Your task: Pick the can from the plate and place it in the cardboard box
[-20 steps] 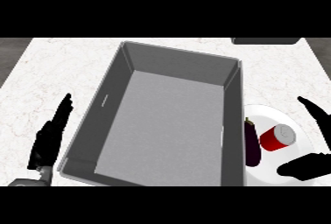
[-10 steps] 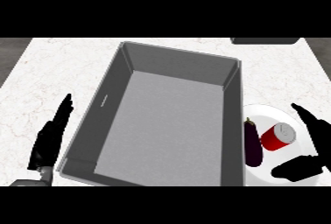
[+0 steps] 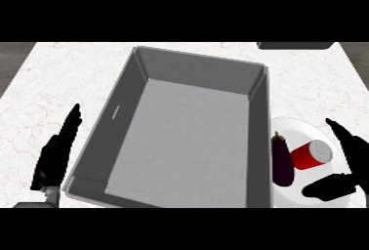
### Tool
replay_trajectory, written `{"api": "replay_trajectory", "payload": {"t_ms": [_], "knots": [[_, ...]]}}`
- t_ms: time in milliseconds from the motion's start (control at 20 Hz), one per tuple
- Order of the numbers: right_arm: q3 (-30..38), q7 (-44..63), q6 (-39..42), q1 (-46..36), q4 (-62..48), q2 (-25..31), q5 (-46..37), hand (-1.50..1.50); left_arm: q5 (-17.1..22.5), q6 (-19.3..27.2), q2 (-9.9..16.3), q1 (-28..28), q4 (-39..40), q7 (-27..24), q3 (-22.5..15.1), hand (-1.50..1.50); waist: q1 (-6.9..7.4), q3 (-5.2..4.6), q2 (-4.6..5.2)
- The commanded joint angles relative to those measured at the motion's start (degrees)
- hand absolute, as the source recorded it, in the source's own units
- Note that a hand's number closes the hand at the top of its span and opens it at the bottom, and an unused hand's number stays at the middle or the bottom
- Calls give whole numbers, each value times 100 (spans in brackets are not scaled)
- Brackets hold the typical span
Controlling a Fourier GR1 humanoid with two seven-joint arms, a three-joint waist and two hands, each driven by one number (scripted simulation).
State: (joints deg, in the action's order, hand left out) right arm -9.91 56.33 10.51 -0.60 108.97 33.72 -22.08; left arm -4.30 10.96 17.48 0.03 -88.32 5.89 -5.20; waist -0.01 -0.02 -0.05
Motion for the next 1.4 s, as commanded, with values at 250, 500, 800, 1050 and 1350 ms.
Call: {"api": "replay_trajectory", "payload": {"t_ms": [250,500,800,1050,1350], "knots": [[247,-84,335,-133,-351,-608,-466,-150,-263,-152,-288,284,311,-614,210,0,14,1,4],[-48,32,308,93,-251,-996,-982,-150,-276,-349,-254,-129,311,-258,399,0,-7,2,3],[159,-165,718,118,-430,-1060,-1025,-150,-259,-558,-310,460,-349,-203,438,0,12,2,-1],[497,-1037,625,117,-865,-1195,-1032,150,-486,-585,-488,-28,170,-153,471,0,-6,2,4],[92,-887,-38,6,-789,-1034,-2439,150,-383,-671,-396,229,-262,-69,577,0,6,3,-2]]}}
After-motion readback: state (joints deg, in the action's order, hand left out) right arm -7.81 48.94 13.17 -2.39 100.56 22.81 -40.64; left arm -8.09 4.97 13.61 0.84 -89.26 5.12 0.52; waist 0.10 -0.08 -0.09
